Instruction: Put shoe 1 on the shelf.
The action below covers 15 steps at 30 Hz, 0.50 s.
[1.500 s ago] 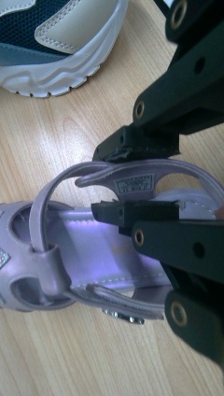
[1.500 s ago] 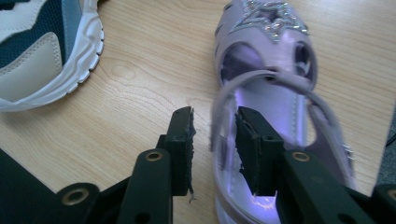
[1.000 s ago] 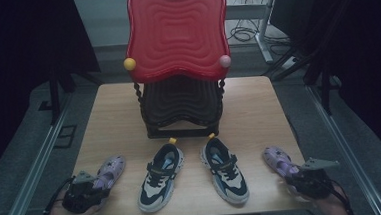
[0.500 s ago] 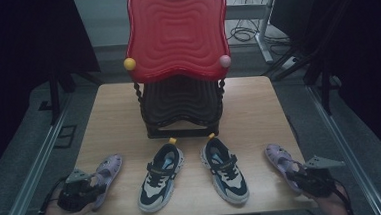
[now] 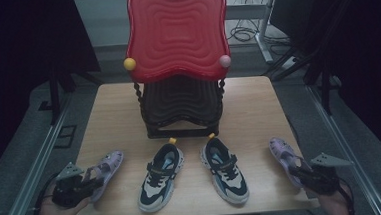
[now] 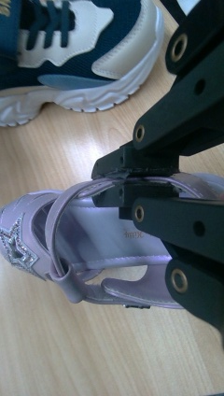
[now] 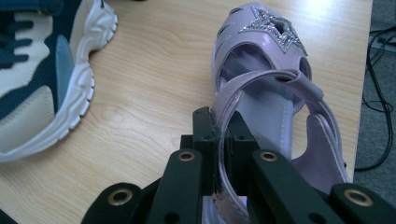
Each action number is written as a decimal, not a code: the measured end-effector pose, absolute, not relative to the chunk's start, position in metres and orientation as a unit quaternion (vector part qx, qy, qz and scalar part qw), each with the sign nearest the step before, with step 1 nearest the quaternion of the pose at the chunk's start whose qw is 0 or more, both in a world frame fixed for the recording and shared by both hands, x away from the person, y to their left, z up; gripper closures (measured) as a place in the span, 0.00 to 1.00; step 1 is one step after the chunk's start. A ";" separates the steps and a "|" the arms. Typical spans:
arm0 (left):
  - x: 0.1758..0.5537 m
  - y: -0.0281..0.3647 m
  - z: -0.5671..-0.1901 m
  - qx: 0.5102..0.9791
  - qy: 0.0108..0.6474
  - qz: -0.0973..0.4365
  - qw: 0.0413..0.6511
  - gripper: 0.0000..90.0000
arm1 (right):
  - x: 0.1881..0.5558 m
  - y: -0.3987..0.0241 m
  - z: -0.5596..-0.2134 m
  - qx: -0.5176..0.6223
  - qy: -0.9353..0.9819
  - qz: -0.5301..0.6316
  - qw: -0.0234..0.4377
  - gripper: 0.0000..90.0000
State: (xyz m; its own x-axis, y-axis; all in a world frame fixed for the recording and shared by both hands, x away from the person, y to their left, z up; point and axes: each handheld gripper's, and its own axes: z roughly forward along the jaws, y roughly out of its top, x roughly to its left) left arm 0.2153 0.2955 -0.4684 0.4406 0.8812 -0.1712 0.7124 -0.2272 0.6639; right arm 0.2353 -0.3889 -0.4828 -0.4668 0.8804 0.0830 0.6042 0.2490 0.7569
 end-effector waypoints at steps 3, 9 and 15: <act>0.215 0.296 -0.466 0.772 0.513 0.120 0.356 0.96 | 0.235 -0.389 -0.482 0.482 0.765 0.384 0.185 0.95; 0.216 0.296 -0.460 0.767 0.508 0.117 0.375 0.96 | 0.235 -0.387 -0.472 0.481 0.751 0.406 0.197 0.95; 0.220 0.294 -0.454 0.761 0.500 0.117 0.395 0.96 | 0.236 -0.384 -0.465 0.477 0.741 0.429 0.200 0.95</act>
